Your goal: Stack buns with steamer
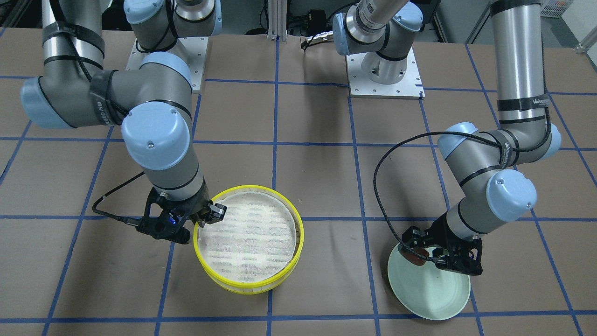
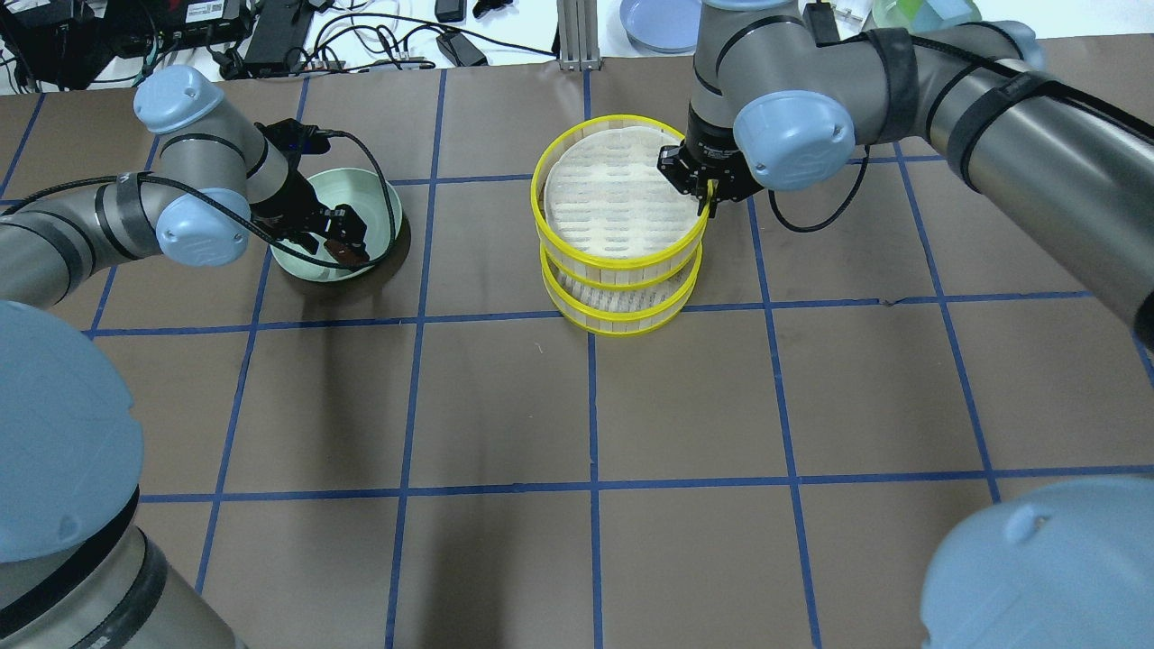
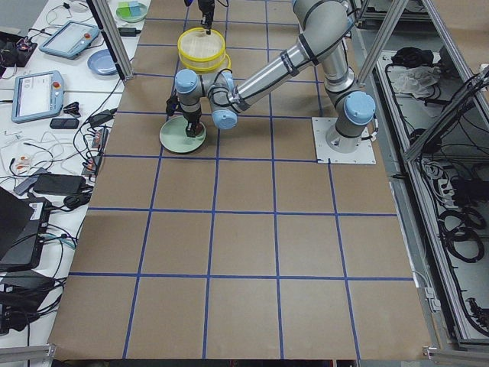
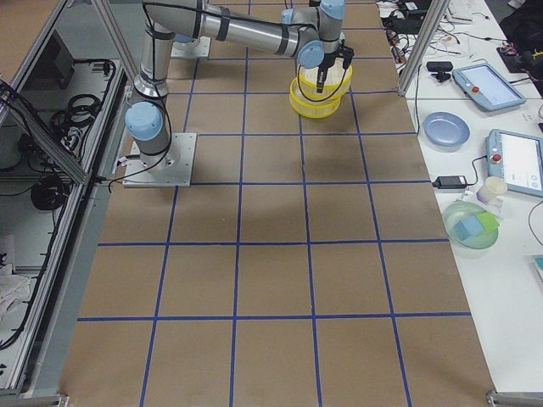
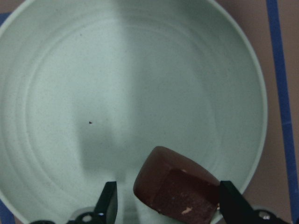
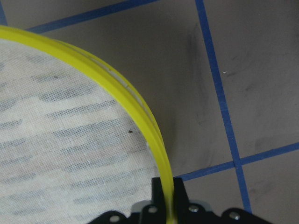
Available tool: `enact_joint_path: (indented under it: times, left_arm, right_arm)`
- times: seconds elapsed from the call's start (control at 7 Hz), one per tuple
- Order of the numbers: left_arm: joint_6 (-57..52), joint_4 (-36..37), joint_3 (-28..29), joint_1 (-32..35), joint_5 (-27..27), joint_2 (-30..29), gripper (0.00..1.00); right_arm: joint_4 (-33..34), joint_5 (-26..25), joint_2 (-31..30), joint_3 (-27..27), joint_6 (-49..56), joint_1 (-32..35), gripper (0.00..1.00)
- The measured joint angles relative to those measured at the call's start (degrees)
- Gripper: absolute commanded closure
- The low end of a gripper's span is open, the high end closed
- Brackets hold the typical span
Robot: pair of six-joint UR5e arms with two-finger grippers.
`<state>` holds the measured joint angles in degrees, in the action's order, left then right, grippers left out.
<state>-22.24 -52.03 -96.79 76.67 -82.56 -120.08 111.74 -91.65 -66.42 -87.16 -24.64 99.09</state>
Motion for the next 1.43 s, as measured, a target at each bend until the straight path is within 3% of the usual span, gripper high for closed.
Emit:
enact_joint_path:
  times: [1.14,1.29,1.43]
  left_arm:
    - [7.64,0.09,5.75,-0.20,-1.66,2.07,1.00]
    - [9.96,0.04,5.82,0.03,-1.60,3.09,1.00]
    - [13.01,-0.08,5.82,0.53,-1.28,4.33,1.00]
  right_arm:
    - [1.85,-0.99,0.38,-2.85,-0.64,0.52,1.00]
    - [1.80,-0.94,0.45,-3.07,-0.66,0.50,0.91]
    - [1.80,-0.95,0.54,-3.54,-0.65,0.50,0.73]
